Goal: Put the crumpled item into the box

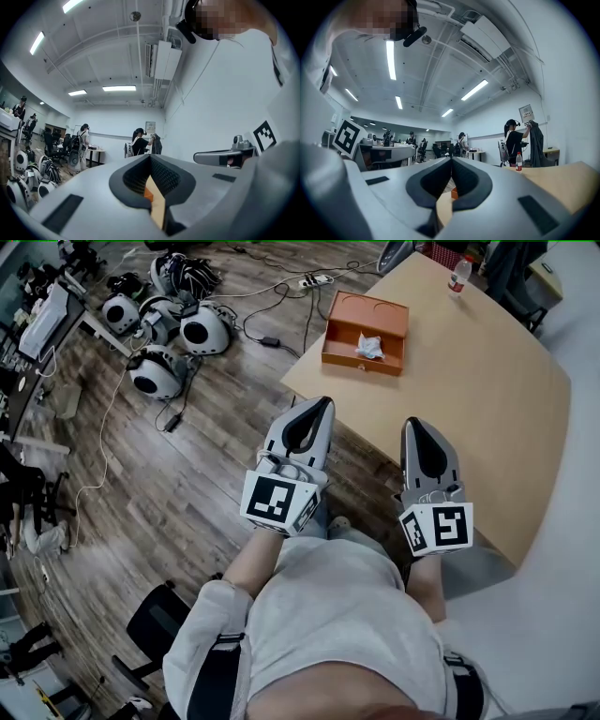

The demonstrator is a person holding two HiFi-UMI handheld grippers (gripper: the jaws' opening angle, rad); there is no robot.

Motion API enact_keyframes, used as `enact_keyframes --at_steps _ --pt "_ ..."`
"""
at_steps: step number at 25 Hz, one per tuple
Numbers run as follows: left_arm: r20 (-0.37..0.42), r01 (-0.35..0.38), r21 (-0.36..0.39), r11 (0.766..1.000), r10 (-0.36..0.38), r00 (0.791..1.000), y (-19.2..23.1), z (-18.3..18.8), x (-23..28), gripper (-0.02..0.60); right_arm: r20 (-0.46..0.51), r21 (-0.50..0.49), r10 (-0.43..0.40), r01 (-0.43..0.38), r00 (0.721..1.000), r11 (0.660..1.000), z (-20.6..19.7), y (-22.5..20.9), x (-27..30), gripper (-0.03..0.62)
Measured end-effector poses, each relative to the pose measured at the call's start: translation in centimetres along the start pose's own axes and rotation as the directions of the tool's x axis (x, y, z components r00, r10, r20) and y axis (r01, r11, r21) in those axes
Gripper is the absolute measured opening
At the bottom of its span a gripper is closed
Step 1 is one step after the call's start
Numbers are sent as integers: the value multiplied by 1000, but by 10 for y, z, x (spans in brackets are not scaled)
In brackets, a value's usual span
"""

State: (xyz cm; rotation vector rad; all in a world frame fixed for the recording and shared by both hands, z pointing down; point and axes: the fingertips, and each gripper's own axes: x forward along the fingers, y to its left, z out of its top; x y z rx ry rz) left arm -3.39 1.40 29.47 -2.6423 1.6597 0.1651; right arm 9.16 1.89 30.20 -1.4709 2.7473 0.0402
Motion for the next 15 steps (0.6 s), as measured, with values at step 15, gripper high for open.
enact_keyframes --at_steps 15 --pt "14 -20 -11 1000 20 1000 2 9 -16 14 2 -2 5 -5 1000 1000 6 12 -8 11"
